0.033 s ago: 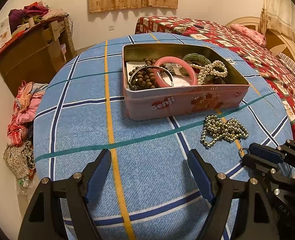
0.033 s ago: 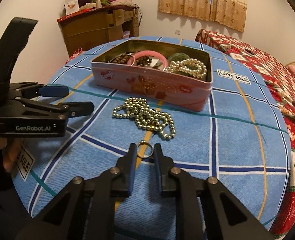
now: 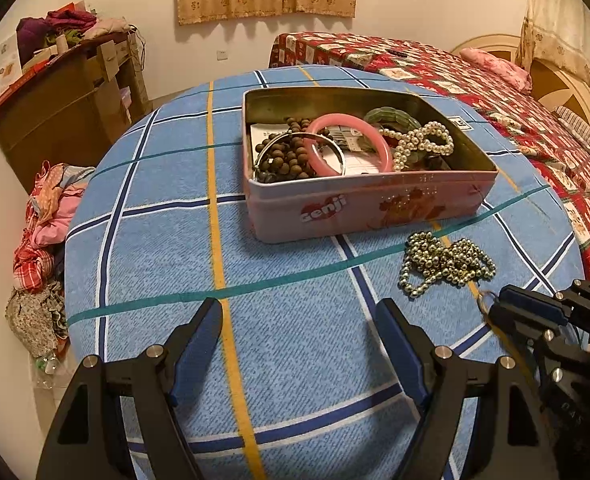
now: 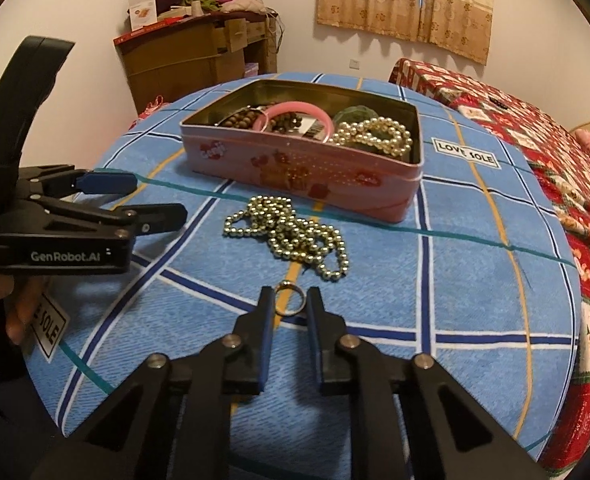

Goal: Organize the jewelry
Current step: 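Close the right tool on the silver ring while the left tool grasps the gold bead necklace, then lift the gold bead necklace and ring and carry them over the tin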

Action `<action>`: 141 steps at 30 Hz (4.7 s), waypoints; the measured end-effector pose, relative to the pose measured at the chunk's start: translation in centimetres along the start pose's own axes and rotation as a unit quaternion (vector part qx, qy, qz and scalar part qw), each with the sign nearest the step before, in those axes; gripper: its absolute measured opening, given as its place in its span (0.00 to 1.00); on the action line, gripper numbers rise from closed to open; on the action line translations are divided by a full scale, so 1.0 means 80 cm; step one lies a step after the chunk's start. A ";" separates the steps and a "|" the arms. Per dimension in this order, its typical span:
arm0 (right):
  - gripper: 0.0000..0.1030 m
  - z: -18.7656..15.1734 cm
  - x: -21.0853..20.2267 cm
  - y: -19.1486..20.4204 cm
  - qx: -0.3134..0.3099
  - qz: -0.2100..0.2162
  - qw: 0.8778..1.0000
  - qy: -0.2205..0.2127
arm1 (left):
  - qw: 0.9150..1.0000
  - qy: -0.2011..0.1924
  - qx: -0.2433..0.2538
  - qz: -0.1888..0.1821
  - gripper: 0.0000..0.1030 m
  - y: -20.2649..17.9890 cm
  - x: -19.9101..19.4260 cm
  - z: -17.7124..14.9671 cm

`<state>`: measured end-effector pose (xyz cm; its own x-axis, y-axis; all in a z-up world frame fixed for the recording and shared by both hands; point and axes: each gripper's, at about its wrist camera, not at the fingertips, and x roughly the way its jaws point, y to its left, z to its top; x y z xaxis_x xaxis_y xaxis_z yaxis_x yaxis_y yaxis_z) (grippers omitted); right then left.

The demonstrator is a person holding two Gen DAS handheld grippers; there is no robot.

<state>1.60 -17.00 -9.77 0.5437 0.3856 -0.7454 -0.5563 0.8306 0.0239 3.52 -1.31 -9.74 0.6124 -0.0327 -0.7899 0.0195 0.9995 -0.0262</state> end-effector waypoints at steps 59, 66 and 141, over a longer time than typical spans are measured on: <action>0.21 0.005 -0.024 -0.060 0.054 -0.040 0.997 -0.041 | 0.994 -0.027 0.069 -0.080 0.17 -0.073 -0.004 0.030; 0.21 0.018 -0.036 -0.049 0.045 -0.035 0.997 -0.057 | 0.992 -0.073 0.067 -0.073 0.17 -0.058 -0.049 0.048; 0.21 0.180 0.020 -0.044 -0.017 -0.045 0.995 -0.091 | 0.994 -0.103 0.038 -0.010 0.18 -0.003 0.000 0.170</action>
<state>13.45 -13.53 -1.45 0.6952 0.3804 -0.6099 -0.5206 0.8515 -0.0624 14.27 -1.50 -1.42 0.7600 -0.0592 -0.6473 0.0873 0.9961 0.0114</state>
